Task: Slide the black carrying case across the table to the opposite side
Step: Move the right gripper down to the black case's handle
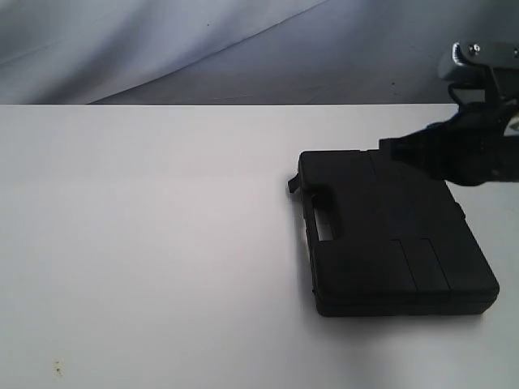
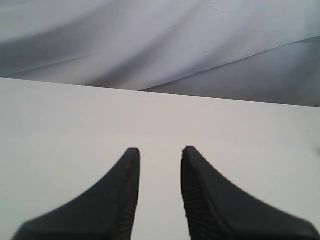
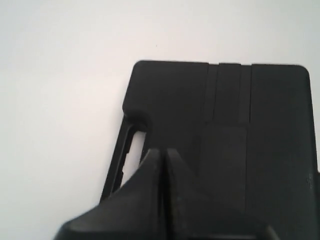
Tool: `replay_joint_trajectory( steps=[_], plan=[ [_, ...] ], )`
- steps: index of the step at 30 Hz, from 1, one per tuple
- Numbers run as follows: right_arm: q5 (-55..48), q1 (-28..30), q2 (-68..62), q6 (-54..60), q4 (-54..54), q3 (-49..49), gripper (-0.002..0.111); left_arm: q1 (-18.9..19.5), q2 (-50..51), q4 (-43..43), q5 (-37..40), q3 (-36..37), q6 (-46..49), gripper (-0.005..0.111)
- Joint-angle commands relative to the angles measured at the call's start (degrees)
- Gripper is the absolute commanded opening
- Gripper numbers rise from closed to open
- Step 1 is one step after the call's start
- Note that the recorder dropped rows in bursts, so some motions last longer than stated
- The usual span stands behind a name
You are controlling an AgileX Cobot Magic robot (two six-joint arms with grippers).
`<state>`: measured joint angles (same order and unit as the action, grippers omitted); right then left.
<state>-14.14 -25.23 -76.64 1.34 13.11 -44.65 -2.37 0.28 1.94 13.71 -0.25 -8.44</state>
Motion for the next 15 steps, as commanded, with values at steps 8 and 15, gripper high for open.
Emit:
replay_joint_trajectory(
  steps=[8,15],
  plan=[
    [-31.23,0.04,-9.59,0.30,-3.03,-22.22,0.000,0.16,-0.28,0.26,-0.17,0.25,-0.31,0.029],
    [-43.97,-1.46,-17.92,2.14,3.88,-30.16,0.000,0.16,-0.28,0.26,-0.17,0.25,-0.31,0.029]
  ],
)
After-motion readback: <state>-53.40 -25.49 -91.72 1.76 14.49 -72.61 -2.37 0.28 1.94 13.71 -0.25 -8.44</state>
